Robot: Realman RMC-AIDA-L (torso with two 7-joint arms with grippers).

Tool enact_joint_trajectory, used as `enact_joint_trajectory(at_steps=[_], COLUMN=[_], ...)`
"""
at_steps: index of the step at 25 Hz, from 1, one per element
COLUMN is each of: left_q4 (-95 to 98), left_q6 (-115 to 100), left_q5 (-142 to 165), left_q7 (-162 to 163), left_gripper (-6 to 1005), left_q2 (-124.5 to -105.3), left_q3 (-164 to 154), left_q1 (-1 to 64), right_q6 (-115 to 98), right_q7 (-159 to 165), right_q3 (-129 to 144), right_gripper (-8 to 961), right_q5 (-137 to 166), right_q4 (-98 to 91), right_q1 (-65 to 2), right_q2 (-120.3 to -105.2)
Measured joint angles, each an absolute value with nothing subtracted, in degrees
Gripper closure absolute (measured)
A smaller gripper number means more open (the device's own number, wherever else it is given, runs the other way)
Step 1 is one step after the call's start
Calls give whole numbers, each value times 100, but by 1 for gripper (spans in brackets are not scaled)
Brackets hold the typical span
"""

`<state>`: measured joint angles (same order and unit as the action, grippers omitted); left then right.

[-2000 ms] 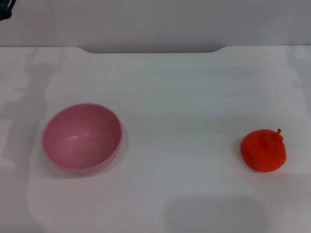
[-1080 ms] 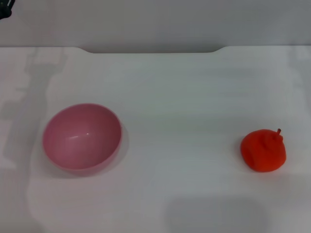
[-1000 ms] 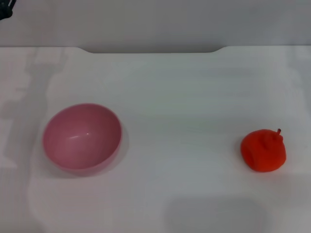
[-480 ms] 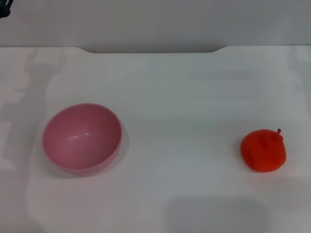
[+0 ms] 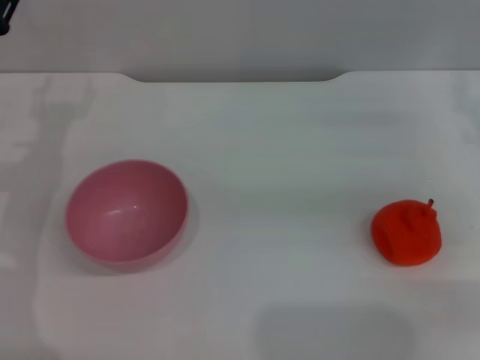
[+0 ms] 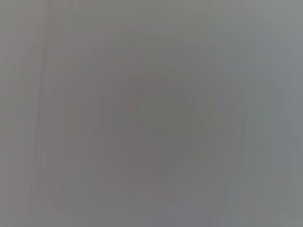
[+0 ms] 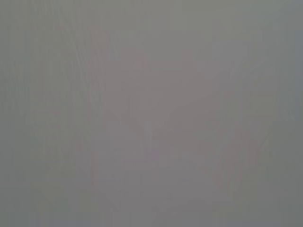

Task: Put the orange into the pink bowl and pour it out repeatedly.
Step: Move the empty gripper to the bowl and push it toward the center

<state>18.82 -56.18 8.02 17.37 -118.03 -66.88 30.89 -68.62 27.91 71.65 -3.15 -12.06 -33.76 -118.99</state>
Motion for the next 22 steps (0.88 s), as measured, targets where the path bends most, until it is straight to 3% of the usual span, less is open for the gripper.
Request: enact_joint_trajectory(at_steps=[7, 13, 22], left_q4=[2003, 2070, 2039], left_q6=[-5915, -6161, -6186], left_q5=[822, 800, 786], left_q7=[1783, 1904, 1943], left_gripper=[201, 201, 201], left_q2=[-11813, -11824, -11838], left_q3=[-6723, -6932, -6993], left_q1=[2739, 2511, 2507], right_q6=[-7065, -7082, -7084], right_q7=[1489, 750, 568], right_q3=[7081, 7161, 6785], right_gripper=[452, 452, 452], right_q5=[-302, 14, 12], right_q4=[-1462, -1603, -1609], right_q1=[-3127, -2936, -2908], right_q2=[-11832, -11660, -11822])
